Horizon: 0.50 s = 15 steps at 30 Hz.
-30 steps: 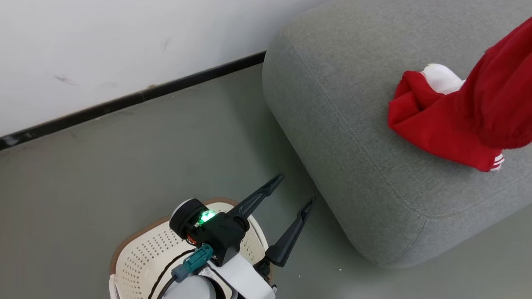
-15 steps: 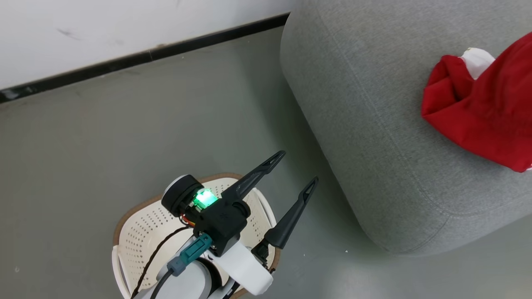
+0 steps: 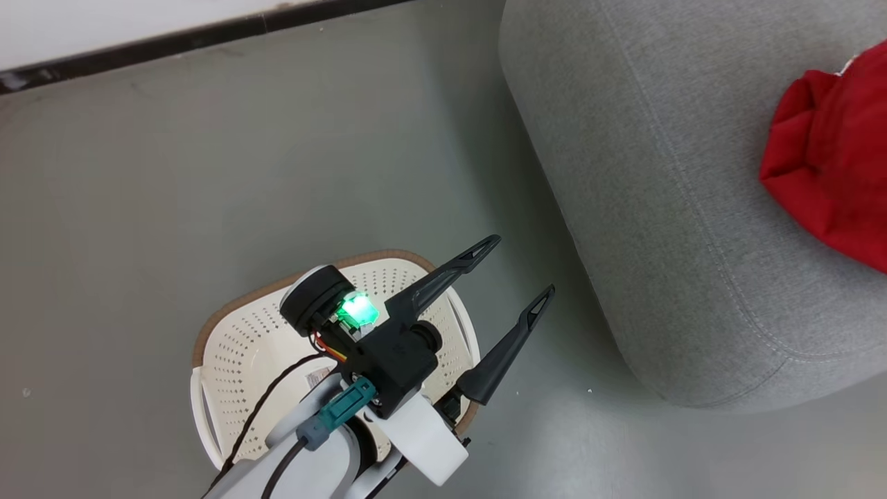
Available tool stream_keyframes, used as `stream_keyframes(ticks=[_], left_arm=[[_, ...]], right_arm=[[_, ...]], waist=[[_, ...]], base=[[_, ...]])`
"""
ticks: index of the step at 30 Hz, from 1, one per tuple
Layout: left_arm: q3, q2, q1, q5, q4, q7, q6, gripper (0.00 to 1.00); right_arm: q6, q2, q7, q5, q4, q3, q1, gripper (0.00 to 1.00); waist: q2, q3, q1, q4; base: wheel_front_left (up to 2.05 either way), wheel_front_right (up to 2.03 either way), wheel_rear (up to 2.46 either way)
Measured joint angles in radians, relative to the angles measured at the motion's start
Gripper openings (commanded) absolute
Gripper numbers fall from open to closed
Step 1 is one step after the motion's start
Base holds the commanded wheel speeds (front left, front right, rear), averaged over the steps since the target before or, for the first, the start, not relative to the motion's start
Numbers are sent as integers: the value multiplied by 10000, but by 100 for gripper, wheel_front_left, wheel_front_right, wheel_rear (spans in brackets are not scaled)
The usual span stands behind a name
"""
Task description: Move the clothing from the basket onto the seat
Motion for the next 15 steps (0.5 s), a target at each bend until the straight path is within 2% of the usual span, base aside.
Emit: stream_keyframes(ticks=[7, 15], left_arm=[[-123, 86, -308, 82, -130, 100, -13, 100], [-297, 161, -670, 148, -157, 186, -86, 100]], right_arm=[[0, 604, -38, -186, 844, 21, 12, 0], [0, 784, -115, -167, 1578, -54, 27, 0]], waist=[[0, 430, 0, 125], [0, 847, 0, 95]], base=[[0, 0, 0], [0, 0, 0]])
